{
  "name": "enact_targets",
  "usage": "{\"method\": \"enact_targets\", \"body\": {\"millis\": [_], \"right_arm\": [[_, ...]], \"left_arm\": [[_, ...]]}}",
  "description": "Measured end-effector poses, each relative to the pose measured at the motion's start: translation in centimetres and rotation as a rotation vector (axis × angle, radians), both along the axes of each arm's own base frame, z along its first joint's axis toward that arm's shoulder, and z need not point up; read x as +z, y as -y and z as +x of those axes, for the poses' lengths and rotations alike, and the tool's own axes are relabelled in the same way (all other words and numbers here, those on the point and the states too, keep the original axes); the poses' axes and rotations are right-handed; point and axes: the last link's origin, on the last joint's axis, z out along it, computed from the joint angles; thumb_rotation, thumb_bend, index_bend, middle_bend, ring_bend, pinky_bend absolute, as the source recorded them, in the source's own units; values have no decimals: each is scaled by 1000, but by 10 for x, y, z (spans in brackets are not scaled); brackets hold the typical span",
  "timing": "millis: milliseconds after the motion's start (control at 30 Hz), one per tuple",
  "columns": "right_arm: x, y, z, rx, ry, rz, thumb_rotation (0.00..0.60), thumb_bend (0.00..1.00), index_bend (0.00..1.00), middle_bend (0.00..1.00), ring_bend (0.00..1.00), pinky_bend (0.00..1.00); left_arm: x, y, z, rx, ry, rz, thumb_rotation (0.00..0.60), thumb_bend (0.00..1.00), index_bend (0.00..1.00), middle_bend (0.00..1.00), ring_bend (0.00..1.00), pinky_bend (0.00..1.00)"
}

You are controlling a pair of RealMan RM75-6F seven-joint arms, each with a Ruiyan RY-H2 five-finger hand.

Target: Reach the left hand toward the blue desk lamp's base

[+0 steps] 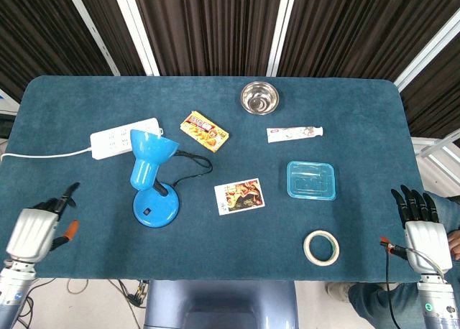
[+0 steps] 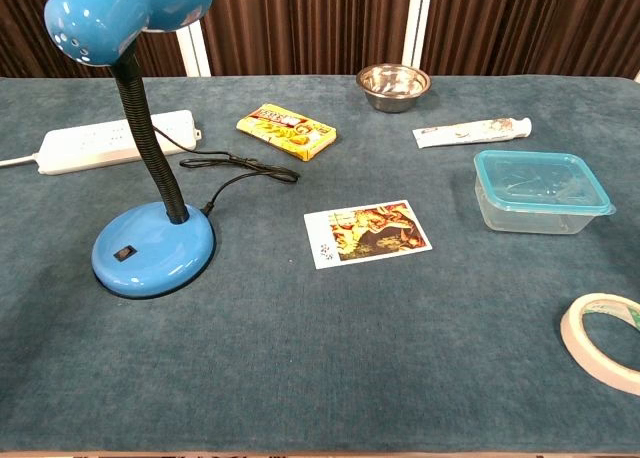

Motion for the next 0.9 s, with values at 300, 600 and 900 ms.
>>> {"method": "enact_targets", "body": {"millis": [300, 600, 900], "right_arm": [[-1, -1, 1, 3, -2, 5, 600, 198, 73, 55, 11, 0], [-1, 0, 0, -3, 0, 4, 600, 197, 73, 55, 11, 0], [0, 0, 0, -9, 0, 4, 600, 197, 73, 55, 10, 0]], "left_arm": [[-45, -10, 17, -70, -11, -144, 600, 501, 127, 743, 737, 827], [-84, -13, 9, 13, -57, -307, 600, 501, 124, 746, 739, 827], [-99, -18, 8, 28, -79, -367, 600, 501, 124, 746, 739, 827]]}}
